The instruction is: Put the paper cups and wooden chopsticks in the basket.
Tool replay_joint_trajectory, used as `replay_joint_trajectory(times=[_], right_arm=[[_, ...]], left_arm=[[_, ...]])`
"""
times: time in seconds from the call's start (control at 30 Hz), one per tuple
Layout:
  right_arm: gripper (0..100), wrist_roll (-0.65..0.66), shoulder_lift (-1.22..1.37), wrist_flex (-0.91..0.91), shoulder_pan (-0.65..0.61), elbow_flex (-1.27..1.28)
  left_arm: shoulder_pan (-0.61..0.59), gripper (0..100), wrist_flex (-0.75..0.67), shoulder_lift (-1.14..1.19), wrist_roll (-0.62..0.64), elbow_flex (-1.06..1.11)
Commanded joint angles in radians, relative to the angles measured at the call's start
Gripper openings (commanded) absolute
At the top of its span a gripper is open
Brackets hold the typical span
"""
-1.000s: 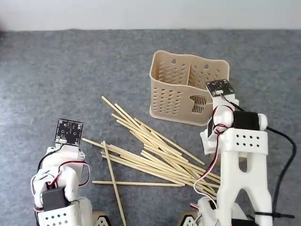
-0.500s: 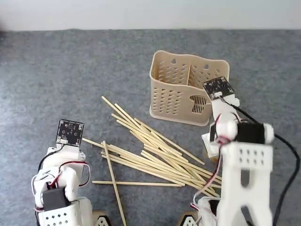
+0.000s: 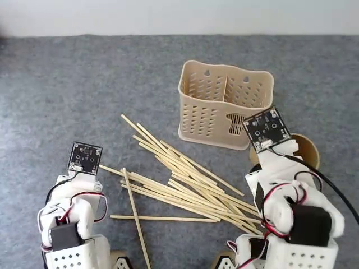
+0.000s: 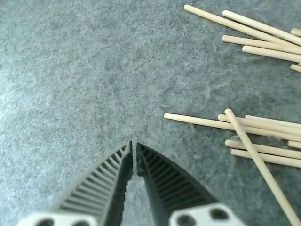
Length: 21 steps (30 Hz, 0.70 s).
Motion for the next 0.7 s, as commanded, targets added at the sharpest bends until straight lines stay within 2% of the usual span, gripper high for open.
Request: replay_joint_trajectory(times=[0.0, 0.3, 0.53, 0.67], right_arm=[[0.8, 0.012, -0.019, 0.002, 0.005, -0.120], [0.8, 0.009, -0.018, -0.068, 0.005, -0.304], [0.8, 0.005, -0.004, -0.294, -0.001, -0.319], [0.9, 0.003, 0.088, -0.367, -0.077, -0.325]], left_arm=[[-0.006, 1, -0.021, -0.008, -0.011, -0.002], [-0.006, 1, -0.018, -0.008, -0.011, -0.002], [-0.006, 1, -0.018, -0.008, -0.012, -0.002], [-0.006, 1, -0.018, -0.008, -0.012, -0.002]])
